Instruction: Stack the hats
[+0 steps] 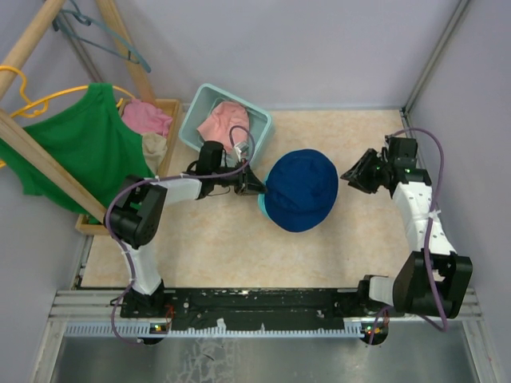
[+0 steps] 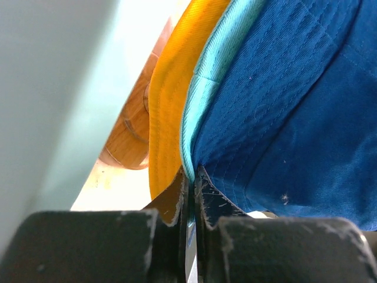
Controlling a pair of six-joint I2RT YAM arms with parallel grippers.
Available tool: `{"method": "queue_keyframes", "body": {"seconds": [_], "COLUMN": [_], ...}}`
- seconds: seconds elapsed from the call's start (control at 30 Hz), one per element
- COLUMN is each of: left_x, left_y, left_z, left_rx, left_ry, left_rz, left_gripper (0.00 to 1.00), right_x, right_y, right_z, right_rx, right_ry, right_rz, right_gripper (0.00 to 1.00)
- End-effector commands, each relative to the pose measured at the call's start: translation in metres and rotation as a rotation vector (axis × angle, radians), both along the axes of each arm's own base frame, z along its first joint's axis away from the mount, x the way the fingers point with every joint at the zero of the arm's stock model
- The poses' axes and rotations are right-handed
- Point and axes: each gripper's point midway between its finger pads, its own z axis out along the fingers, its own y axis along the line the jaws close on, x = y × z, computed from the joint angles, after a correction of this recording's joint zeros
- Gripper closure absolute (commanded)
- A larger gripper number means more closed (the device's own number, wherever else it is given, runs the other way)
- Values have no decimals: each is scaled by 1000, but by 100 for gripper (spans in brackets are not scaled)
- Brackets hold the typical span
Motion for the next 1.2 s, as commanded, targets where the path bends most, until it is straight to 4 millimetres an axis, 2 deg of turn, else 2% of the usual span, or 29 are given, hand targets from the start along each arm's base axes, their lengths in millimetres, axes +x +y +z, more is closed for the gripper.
{"method": "queue_keyframes", "body": {"seconds": [0.0,0.2,0.33,0.5,0.67,0.77,0.97,1.07,1.17], "left_x": [3,8,13,21,27,33,46,40,24], "left_y": [4,2,2,3,6,13,37,48,55], "left_z": [5,11,19,33,52,64,95,107,116], "left_rx": [32,64,75,68,53,43,24,29,24], "left_ry": [9,20,16,2,-24,-37,-80,-96,-97], "left_rz": [1,-14,-9,9,19,47,132,167,185], "left_gripper": [92,79,73,69,55,45,36,35,33], "right_x": [10,16,18,20,25,30,36,38,39], "right_y": [-5,-9,-6,-3,2,11,23,25,29], "right_z": [27,34,39,39,37,33,29,19,10], "right_rx": [-6,37,58,77,106,155,236,249,280], "right_ry": [-92,-132,-150,-152,-164,-185,-222,-212,-203], "right_rz": [-2,4,19,30,61,105,168,182,207], "right_gripper": [64,63,63,63,58,55,50,48,45]}}
